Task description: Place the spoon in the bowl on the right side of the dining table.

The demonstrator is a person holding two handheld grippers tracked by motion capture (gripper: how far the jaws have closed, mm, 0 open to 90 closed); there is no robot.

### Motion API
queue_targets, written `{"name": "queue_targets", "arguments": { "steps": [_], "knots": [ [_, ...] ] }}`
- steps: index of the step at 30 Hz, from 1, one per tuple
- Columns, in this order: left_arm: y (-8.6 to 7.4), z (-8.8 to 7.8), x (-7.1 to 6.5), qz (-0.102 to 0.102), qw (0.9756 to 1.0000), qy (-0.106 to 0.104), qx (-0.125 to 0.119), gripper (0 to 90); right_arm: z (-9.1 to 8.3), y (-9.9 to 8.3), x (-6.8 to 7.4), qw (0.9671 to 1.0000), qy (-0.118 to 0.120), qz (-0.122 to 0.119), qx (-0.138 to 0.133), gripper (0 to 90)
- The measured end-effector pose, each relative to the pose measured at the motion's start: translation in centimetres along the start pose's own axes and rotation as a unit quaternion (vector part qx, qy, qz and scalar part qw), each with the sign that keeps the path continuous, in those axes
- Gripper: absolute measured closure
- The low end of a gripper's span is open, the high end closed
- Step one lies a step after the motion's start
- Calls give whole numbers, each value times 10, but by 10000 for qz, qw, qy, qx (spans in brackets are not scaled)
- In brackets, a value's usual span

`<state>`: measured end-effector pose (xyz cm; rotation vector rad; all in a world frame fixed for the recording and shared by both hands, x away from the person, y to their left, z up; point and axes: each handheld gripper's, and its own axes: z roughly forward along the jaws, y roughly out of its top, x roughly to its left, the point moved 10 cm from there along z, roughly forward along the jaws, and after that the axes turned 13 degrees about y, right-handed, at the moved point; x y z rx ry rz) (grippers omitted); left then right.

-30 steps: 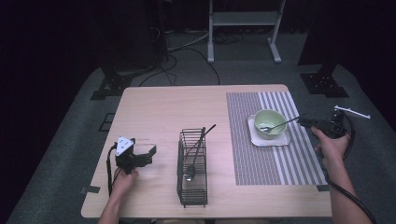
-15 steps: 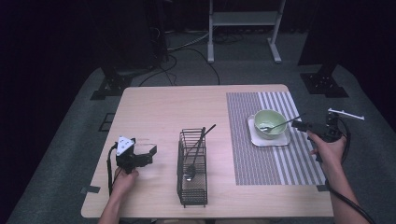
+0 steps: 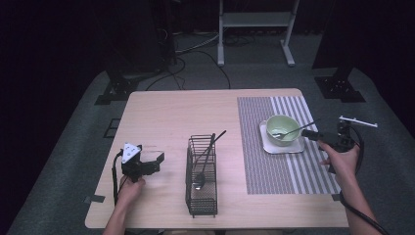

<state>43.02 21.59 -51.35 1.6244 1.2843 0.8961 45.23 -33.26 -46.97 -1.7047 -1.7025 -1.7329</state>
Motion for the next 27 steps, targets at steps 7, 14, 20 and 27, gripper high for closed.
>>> {"name": "queue_targets", "arguments": {
  "steps": [7, 14, 20, 27],
  "knots": [
    [0, 0, 0, 2, 10000, -2, -4, 4, -3, -5, 6, 10000, 76, -53, -12, 351],
    [0, 0, 0, 6, 10000, 0, -1, 3, -3, -13, 11, 9998, 124, -136, 38, 347],
    [0, 0, 0, 9, 10000, 1, 7, 4, -2, -20, 18, 9995, 176, -223, 117, 336],
    [0, 0, 0, 9, 10000, -3, 9, 4, 1, -31, 25, 9989, 253, -303, 261, 328]
  ]
}}
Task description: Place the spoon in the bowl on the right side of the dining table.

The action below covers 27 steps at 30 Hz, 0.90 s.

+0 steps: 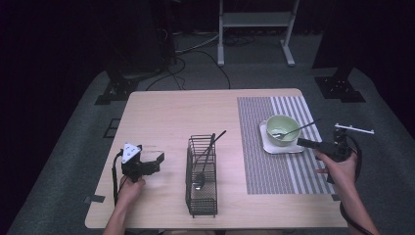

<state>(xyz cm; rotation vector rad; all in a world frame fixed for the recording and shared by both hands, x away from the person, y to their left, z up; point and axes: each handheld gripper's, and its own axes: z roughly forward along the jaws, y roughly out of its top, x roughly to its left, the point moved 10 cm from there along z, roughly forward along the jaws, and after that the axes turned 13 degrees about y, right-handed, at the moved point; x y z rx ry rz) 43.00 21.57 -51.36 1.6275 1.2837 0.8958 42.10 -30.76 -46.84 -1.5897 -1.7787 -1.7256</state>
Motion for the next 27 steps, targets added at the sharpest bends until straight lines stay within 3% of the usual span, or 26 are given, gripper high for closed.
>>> {"name": "queue_targets", "arguments": {
  "steps": [27],
  "knots": [
    [0, 0, 0, -8, 10000, 3, 2, 4, 17, -34, 19, 9990, 237, -159, 354, 318]
  ]
}}
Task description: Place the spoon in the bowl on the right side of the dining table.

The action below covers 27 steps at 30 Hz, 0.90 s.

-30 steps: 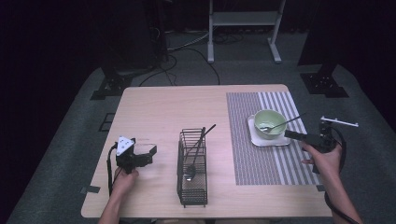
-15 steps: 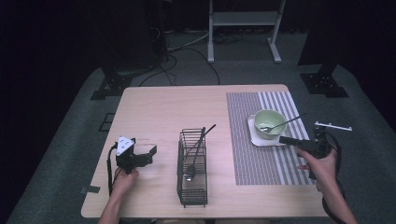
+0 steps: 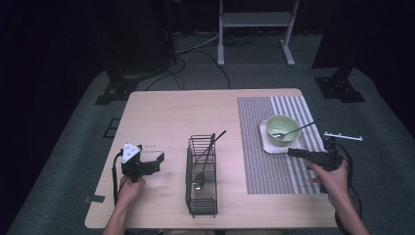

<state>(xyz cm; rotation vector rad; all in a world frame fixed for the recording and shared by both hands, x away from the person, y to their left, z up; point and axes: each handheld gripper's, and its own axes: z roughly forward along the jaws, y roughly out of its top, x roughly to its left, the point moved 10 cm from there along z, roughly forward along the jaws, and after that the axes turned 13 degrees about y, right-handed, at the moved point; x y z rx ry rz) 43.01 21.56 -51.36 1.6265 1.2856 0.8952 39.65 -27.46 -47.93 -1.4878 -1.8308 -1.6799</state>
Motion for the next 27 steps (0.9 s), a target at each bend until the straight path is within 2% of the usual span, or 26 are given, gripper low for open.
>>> {"name": "queue_targets", "arguments": {
  "steps": [10, 27],
  "knots": [
    [0, 0, 0, -4, 10000, -1, 1, 4, 5, -10, 5, 9999, -4, -93, 101, 315],
    [0, 0, 0, 4, 10000, -5, -1, 4, 9, -27, 16, 9997, 182, -82, 150, 309]
  ]
}}
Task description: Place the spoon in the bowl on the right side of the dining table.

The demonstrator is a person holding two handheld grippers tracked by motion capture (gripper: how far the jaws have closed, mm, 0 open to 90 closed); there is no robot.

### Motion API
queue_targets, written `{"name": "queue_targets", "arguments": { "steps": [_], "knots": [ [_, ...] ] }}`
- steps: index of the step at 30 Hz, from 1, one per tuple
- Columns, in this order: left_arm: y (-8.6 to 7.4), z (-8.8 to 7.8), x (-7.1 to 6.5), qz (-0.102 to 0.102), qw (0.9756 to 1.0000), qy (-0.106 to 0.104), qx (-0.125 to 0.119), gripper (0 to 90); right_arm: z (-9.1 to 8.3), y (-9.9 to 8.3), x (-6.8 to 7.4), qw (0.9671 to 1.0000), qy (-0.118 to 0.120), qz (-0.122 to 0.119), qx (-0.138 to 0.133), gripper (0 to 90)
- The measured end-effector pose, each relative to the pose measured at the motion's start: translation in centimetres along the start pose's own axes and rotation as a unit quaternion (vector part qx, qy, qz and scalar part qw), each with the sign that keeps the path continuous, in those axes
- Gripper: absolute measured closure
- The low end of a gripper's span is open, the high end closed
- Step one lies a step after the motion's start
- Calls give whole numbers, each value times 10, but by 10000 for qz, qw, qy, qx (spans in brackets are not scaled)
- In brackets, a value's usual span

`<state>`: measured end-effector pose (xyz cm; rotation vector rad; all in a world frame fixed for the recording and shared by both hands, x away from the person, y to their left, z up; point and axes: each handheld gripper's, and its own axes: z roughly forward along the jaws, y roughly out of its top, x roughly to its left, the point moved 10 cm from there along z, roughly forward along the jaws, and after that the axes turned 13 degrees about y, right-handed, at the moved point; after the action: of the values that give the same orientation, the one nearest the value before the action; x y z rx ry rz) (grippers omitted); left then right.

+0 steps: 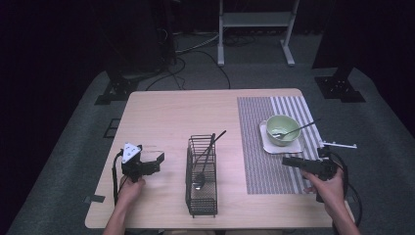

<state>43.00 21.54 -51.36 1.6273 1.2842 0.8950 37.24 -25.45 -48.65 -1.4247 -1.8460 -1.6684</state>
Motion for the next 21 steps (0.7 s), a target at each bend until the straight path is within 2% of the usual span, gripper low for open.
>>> {"name": "queue_targets", "arguments": {
  "steps": [11, 21],
  "knots": [
    [0, 0, 0, 12, 10000, -3, -2, 4, 4, -17, 5, 9999, 54, -28, 126, 308],
    [0, 0, -1, 14, 10000, 0, -1, 3, 11, -26, 15, 9996, 140, -93, 242, 307]
  ]
}}
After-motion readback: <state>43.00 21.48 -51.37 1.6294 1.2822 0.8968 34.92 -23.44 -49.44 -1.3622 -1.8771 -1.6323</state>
